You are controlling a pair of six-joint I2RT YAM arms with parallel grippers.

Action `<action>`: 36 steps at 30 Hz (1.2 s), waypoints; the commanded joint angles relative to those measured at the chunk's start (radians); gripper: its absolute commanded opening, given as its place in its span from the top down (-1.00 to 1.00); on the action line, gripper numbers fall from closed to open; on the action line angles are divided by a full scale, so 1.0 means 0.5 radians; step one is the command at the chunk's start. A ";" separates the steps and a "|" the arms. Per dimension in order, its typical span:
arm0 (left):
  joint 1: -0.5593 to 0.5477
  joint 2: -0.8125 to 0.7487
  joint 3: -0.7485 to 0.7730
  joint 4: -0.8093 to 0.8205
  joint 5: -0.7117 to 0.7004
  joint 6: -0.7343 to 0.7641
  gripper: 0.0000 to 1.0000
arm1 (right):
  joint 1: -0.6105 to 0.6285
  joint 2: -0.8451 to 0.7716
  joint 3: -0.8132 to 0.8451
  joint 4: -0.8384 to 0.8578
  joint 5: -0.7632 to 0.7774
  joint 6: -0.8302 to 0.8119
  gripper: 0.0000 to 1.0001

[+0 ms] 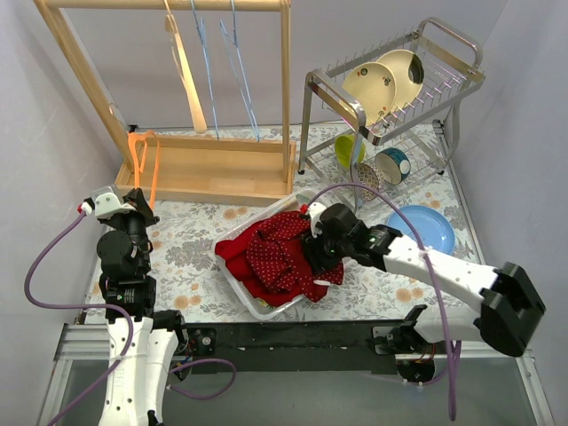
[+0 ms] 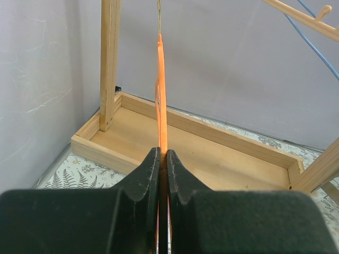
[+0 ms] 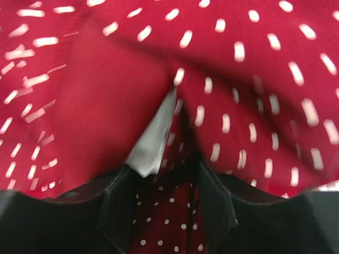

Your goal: Remove the skirt from the hanger

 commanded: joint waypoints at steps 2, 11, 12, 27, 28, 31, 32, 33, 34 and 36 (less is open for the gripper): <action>-0.007 0.010 0.029 0.076 0.007 0.009 1.00 | -0.006 0.355 -0.046 0.382 0.171 0.003 0.00; -0.006 0.071 0.170 0.183 0.179 0.193 1.00 | -0.009 0.292 0.033 0.259 0.469 -0.003 -0.15; -0.007 0.089 0.198 0.214 0.200 0.230 1.00 | -0.009 0.255 0.052 0.195 0.454 -0.009 -0.22; -0.006 0.550 0.600 0.511 0.406 0.552 1.00 | -0.009 -0.561 0.371 -0.069 0.196 -0.027 -0.96; -0.007 0.598 0.645 0.572 0.406 0.561 1.00 | -0.009 -0.598 0.362 -0.051 0.196 -0.021 -0.96; -0.003 0.733 0.780 0.555 0.286 0.592 1.00 | -0.009 -0.727 0.334 0.029 0.202 -0.012 -0.96; -0.006 0.792 0.814 0.591 0.259 0.595 1.00 | -0.009 -0.758 0.325 0.075 0.205 -0.009 -0.96; -0.003 0.810 0.802 0.655 0.237 0.601 1.00 | -0.009 -0.822 0.304 0.093 0.211 -0.012 -0.96; -0.006 0.820 0.790 0.792 0.222 0.608 1.00 | -0.009 -0.850 0.291 0.118 0.217 -0.012 -0.96; -0.006 0.862 0.784 0.904 0.222 0.611 1.00 | -0.009 -0.929 0.276 0.152 0.254 -0.021 -0.96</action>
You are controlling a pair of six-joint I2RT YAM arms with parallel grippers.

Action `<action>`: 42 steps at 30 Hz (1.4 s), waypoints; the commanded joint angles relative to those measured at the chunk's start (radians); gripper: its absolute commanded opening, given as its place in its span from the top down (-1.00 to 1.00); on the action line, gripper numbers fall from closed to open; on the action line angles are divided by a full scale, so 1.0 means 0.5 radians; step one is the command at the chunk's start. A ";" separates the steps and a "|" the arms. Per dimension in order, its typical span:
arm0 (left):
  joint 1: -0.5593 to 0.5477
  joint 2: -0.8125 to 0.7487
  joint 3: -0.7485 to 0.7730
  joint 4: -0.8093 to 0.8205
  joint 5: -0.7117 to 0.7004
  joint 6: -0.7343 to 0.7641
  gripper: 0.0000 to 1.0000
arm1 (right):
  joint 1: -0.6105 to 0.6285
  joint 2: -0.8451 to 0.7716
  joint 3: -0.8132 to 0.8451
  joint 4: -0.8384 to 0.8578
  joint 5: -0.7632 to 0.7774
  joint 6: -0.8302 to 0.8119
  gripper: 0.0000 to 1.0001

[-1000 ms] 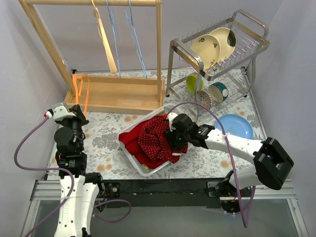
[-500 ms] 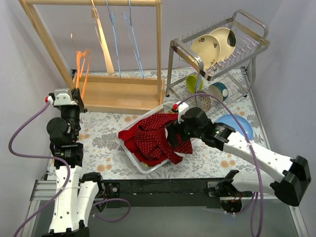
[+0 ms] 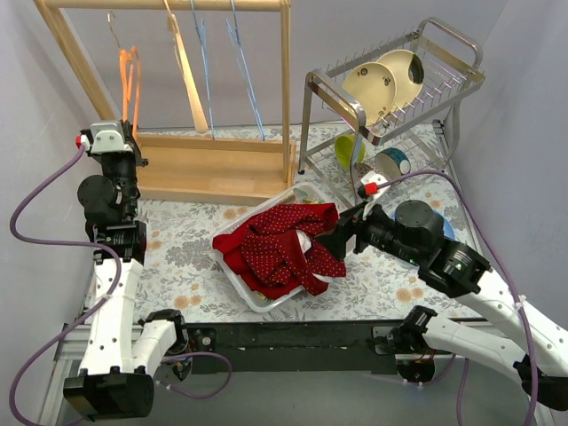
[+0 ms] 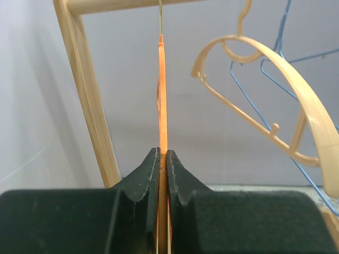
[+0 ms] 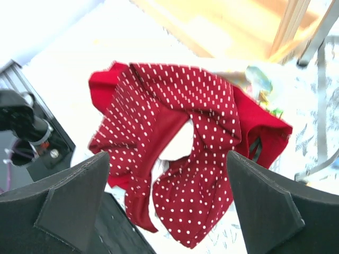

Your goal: Remove the skirt from the hanger

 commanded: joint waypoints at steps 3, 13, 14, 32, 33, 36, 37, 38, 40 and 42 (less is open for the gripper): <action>0.000 0.201 0.178 0.408 -0.071 0.093 1.00 | -0.006 -0.200 -0.021 0.179 0.077 -0.007 -0.96; 0.016 0.634 0.359 0.552 -0.019 0.127 1.00 | -0.009 -0.258 -0.101 0.287 0.034 -0.035 -0.96; 0.016 0.647 0.353 0.546 -0.025 0.106 1.00 | -0.009 -0.252 -0.117 0.296 0.034 -0.032 -0.96; 0.016 0.016 0.209 -0.552 0.378 -0.611 -0.96 | -0.009 -0.178 0.098 -0.195 0.580 0.477 -0.96; 0.013 -0.043 0.130 -0.583 0.465 -0.645 -0.96 | -0.009 -0.200 0.113 -0.210 0.605 0.483 -0.96; 0.013 -0.294 -0.003 -0.666 0.716 -0.848 -0.96 | -0.009 -0.255 0.147 -0.256 0.636 0.499 -0.96; 0.013 -0.419 -0.088 -0.663 0.778 -0.882 -0.96 | -0.006 -0.261 0.156 -0.268 0.627 0.487 -0.96; 0.013 -0.472 -0.132 -0.675 0.848 -0.894 -0.97 | -0.009 -0.270 0.169 -0.287 0.614 0.465 -0.96; 0.016 -0.562 -0.175 -0.739 1.002 -0.882 -0.96 | -0.006 -0.264 0.224 -0.330 0.626 0.465 -0.96; 0.016 -0.663 -0.209 -0.792 1.054 -0.906 -0.96 | -0.009 -0.246 0.291 -0.412 0.636 0.483 -0.96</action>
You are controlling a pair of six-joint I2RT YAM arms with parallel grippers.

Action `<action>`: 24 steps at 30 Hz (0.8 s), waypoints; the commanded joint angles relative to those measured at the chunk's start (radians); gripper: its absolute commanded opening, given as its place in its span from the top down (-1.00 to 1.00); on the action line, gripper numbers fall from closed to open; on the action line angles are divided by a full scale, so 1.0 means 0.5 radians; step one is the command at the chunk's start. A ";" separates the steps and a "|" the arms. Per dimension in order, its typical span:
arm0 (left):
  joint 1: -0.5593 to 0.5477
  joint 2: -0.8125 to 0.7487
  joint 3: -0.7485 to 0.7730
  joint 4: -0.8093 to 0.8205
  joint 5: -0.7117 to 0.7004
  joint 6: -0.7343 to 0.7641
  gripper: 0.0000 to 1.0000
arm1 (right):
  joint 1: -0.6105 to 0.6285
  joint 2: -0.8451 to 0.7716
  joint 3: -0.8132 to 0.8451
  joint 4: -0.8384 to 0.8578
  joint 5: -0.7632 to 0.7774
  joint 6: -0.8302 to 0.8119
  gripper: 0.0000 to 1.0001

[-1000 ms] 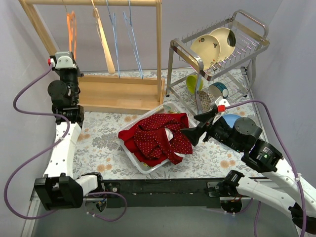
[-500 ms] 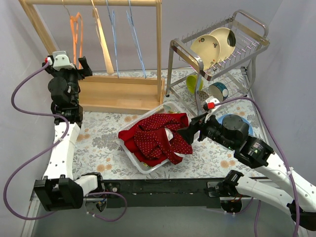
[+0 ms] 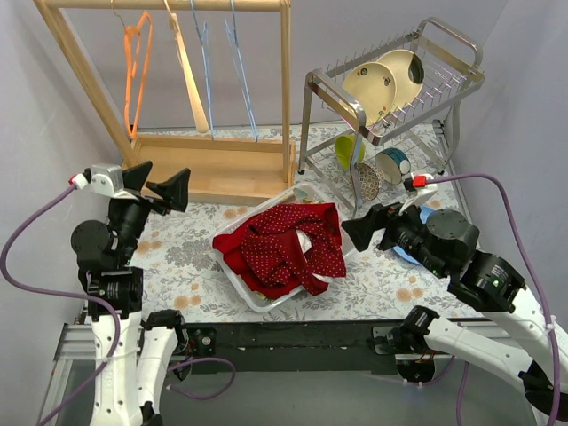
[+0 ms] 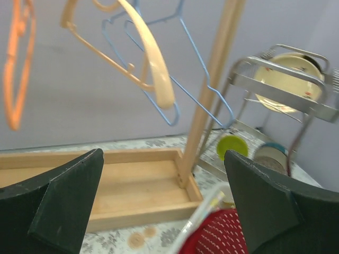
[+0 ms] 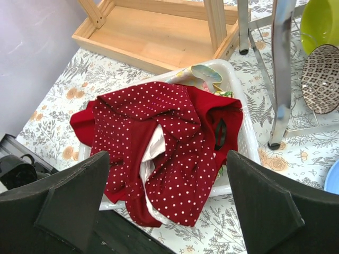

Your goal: Remove the skirt from the hanger

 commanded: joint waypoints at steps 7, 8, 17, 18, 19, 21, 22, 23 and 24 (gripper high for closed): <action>0.004 -0.341 -0.179 -0.310 0.570 -0.291 -0.96 | -0.006 -0.029 0.199 -0.175 0.076 0.040 -0.96; 0.004 -0.360 -0.191 -0.310 0.580 -0.310 -0.96 | -0.009 -0.050 0.202 -0.175 0.082 0.046 -0.96; 0.004 -0.400 -0.139 -0.344 0.623 -0.381 -0.96 | -0.009 -0.161 0.205 -0.111 0.049 0.013 -0.96; 0.001 -0.394 -0.136 -0.341 0.623 -0.384 -0.96 | -0.009 -0.158 0.208 -0.117 0.046 0.013 -0.96; 0.004 -0.388 -0.124 -0.341 0.623 -0.384 -0.96 | -0.009 -0.158 0.214 -0.129 0.040 0.013 -0.96; 0.004 -0.382 -0.117 -0.341 0.620 -0.390 -0.96 | -0.009 -0.151 0.224 -0.132 0.030 0.019 -0.96; 0.004 -0.382 -0.108 -0.338 0.620 -0.396 -0.96 | -0.009 -0.154 0.221 -0.129 0.027 0.019 -0.96; 0.001 -0.375 -0.105 -0.341 0.620 -0.396 -0.96 | -0.009 -0.155 0.218 -0.129 0.024 0.022 -0.96; 0.004 -0.372 -0.099 -0.341 0.620 -0.405 -0.96 | -0.009 -0.151 0.218 -0.129 0.027 0.034 -0.95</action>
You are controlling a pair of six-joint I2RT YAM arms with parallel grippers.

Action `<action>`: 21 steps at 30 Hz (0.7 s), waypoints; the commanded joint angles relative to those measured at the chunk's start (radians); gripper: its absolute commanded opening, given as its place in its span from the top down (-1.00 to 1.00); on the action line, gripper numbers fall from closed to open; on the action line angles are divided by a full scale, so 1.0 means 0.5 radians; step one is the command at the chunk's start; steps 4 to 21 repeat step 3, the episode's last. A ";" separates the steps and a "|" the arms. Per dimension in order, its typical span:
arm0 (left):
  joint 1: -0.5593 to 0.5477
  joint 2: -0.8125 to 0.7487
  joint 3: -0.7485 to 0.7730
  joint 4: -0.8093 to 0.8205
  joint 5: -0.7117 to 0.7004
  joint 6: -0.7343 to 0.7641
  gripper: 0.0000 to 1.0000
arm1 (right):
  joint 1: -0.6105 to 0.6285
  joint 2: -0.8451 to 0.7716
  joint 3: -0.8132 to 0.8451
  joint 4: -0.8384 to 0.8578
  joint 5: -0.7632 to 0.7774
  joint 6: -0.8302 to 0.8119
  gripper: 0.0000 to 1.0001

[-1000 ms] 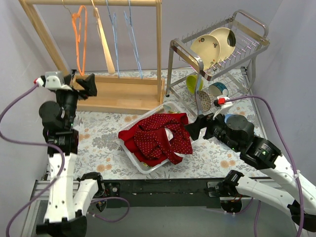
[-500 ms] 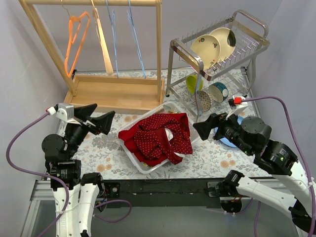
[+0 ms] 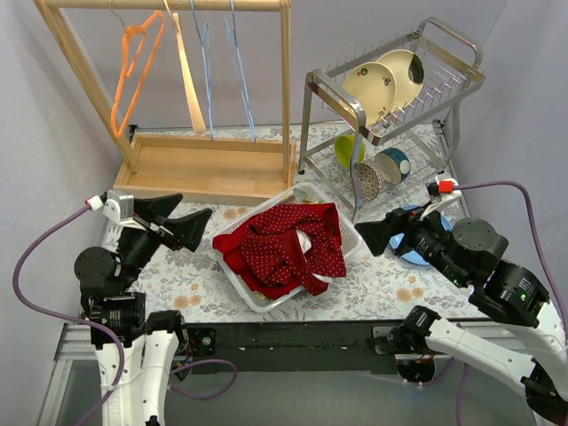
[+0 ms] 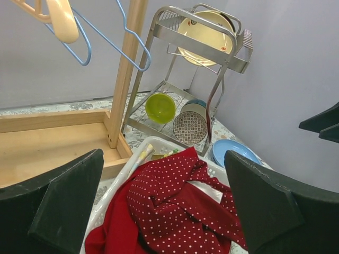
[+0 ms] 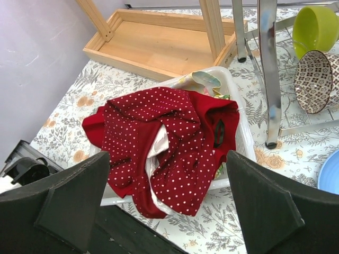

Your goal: Remove the skirt from the hanger

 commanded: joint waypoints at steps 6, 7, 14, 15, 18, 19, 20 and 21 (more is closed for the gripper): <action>0.001 0.040 0.090 -0.034 0.029 -0.047 -0.96 | -0.009 0.011 0.090 0.029 0.021 0.012 -0.96; 0.001 0.040 0.090 -0.034 0.029 -0.047 -0.96 | -0.009 0.011 0.090 0.029 0.021 0.012 -0.96; 0.001 0.040 0.090 -0.034 0.029 -0.047 -0.96 | -0.009 0.011 0.090 0.029 0.021 0.012 -0.96; 0.001 0.040 0.090 -0.034 0.029 -0.047 -0.96 | -0.009 0.011 0.090 0.029 0.021 0.012 -0.96; 0.001 0.040 0.090 -0.034 0.029 -0.047 -0.96 | -0.009 0.011 0.090 0.029 0.021 0.012 -0.96; 0.001 0.040 0.090 -0.034 0.029 -0.047 -0.96 | -0.009 0.011 0.090 0.029 0.021 0.012 -0.96; 0.001 0.040 0.090 -0.034 0.029 -0.047 -0.96 | -0.009 0.011 0.090 0.029 0.021 0.012 -0.96; 0.001 0.040 0.090 -0.034 0.029 -0.047 -0.96 | -0.009 0.011 0.090 0.029 0.021 0.012 -0.96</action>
